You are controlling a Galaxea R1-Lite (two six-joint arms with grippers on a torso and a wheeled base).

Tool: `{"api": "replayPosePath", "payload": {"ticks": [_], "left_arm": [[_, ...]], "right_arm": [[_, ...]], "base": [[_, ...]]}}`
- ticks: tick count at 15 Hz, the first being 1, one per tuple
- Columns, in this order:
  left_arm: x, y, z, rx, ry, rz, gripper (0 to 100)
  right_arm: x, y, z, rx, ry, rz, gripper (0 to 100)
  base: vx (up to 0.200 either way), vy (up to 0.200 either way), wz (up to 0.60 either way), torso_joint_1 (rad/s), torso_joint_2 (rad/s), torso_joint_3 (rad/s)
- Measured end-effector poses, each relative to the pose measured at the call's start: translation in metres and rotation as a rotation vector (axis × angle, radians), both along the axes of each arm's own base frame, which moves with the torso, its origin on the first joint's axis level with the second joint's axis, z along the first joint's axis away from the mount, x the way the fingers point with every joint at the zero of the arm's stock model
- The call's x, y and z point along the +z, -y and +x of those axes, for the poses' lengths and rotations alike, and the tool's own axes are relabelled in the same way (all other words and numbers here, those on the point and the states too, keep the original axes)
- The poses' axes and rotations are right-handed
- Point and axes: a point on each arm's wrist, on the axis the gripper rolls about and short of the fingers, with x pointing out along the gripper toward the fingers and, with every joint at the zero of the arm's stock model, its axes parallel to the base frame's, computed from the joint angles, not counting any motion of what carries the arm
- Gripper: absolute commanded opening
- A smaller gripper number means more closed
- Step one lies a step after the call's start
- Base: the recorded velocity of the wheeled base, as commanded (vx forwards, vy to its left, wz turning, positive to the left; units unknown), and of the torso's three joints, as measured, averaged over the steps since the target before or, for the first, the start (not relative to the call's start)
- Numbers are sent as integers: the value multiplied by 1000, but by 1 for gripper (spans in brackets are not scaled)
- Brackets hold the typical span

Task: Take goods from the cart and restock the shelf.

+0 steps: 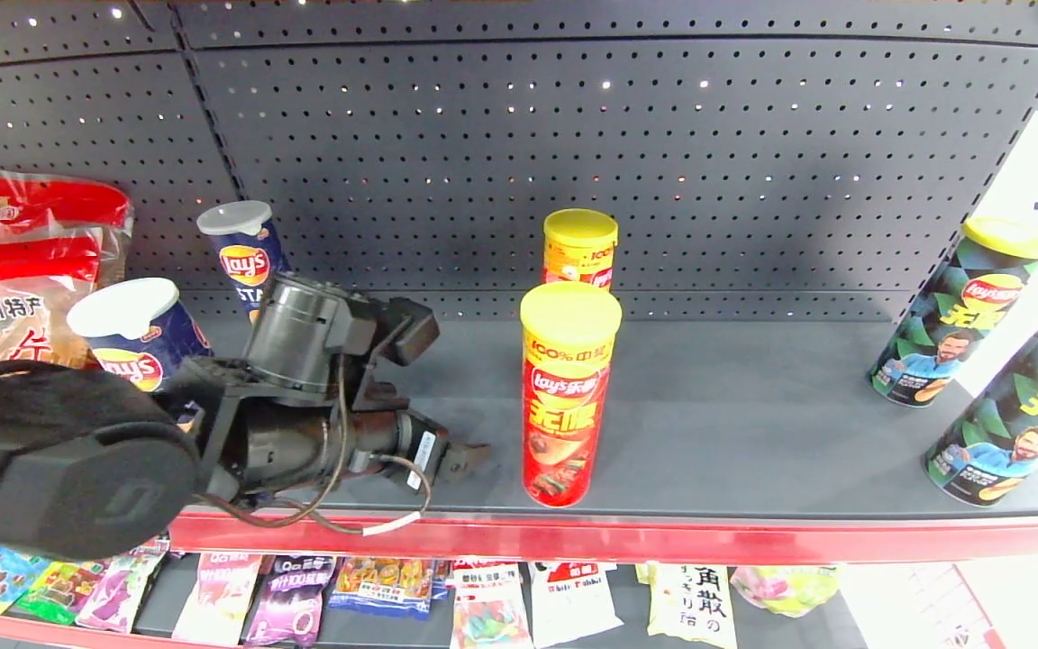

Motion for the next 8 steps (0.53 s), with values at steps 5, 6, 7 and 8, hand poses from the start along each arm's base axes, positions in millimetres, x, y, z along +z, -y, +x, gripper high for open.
{"api": "replayPosePath", "payload": {"ticks": [5,6,7,8], "left_arm": [[48,-56,-78,17,38,-19,100],[57,-71,-100,36,51,-13,100],[65,-90,-126,71,78,-4,100],[70,-108,-151,116,114,0,100]], "right_arm": [[-11,-2,3,44,-43,9,100],[-11,-1,3,34,-43,16,100],[-9,-1,2,18,-43,20,100],[-7,-1,2,-11,-42,19,100]], "base": [[0,0,0,0,0,0],[0,0,0,0,0,0],[0,0,0,0,0,0],[0,0,0,0,0,0]]}}
